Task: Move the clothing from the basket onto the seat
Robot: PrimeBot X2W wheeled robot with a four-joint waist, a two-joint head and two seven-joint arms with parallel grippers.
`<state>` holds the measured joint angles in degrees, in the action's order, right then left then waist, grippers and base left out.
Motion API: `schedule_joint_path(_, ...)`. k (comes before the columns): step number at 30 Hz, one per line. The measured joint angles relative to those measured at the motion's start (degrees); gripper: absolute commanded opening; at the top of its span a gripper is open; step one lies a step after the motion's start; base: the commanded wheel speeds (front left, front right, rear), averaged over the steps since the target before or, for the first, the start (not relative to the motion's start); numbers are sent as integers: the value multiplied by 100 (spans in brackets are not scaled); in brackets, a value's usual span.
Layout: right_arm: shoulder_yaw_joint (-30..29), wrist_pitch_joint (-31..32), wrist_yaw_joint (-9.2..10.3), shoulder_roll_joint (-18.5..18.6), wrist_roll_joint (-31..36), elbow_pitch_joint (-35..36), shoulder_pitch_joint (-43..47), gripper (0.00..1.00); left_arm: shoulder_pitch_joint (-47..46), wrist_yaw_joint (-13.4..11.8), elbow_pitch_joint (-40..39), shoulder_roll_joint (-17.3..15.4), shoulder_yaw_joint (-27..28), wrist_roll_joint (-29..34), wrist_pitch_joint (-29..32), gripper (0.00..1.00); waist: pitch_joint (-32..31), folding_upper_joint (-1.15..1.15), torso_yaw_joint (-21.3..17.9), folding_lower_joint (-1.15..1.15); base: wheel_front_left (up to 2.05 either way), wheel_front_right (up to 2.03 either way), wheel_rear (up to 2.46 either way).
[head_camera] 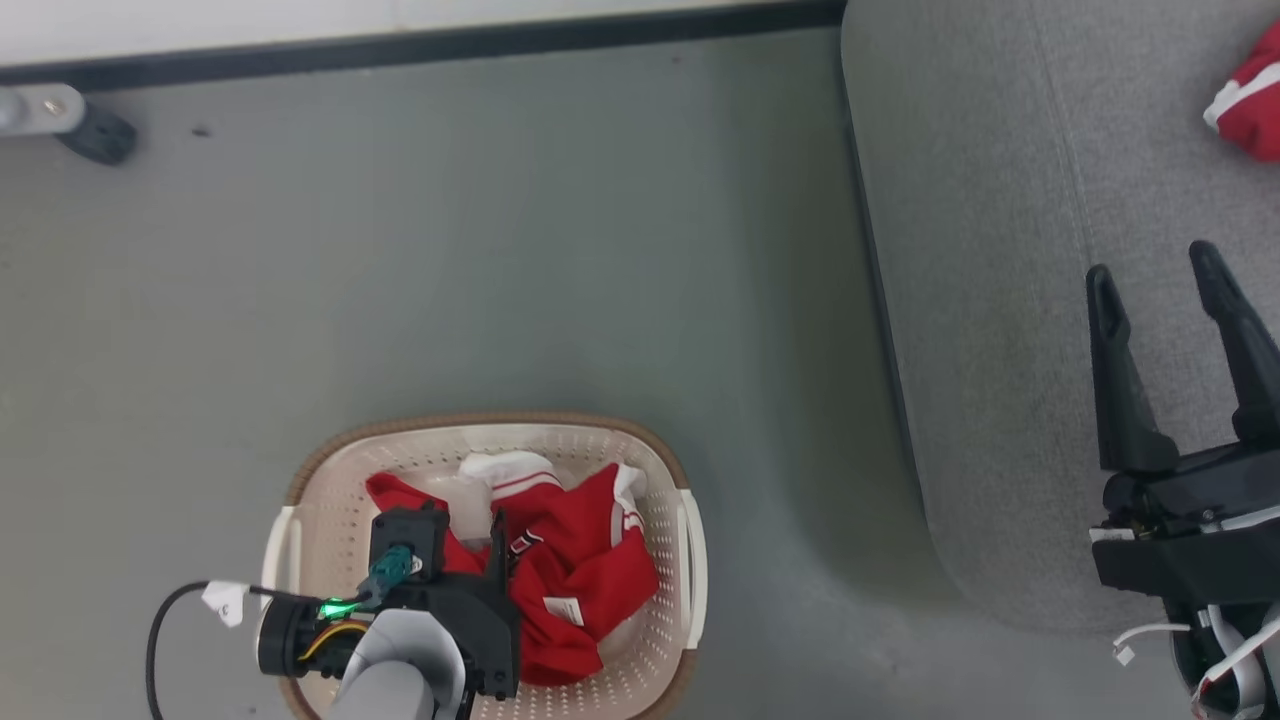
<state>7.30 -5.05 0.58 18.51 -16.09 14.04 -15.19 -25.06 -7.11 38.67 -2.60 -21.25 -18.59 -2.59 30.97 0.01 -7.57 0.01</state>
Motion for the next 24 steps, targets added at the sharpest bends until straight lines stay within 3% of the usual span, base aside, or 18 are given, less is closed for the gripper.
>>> schedule_joint_path(7,-53,2,45,-49,-85,255,-311,100,-514,0,513,10,-32,-268,210,100,590,0,-230,0,0,0,0)
schedule_joint_path(24,-196,-142,100,-194,-223,615,-789,100,-1806,0,1572,11,42,-168,754,100,2038,0,-762,0,0,0,0)
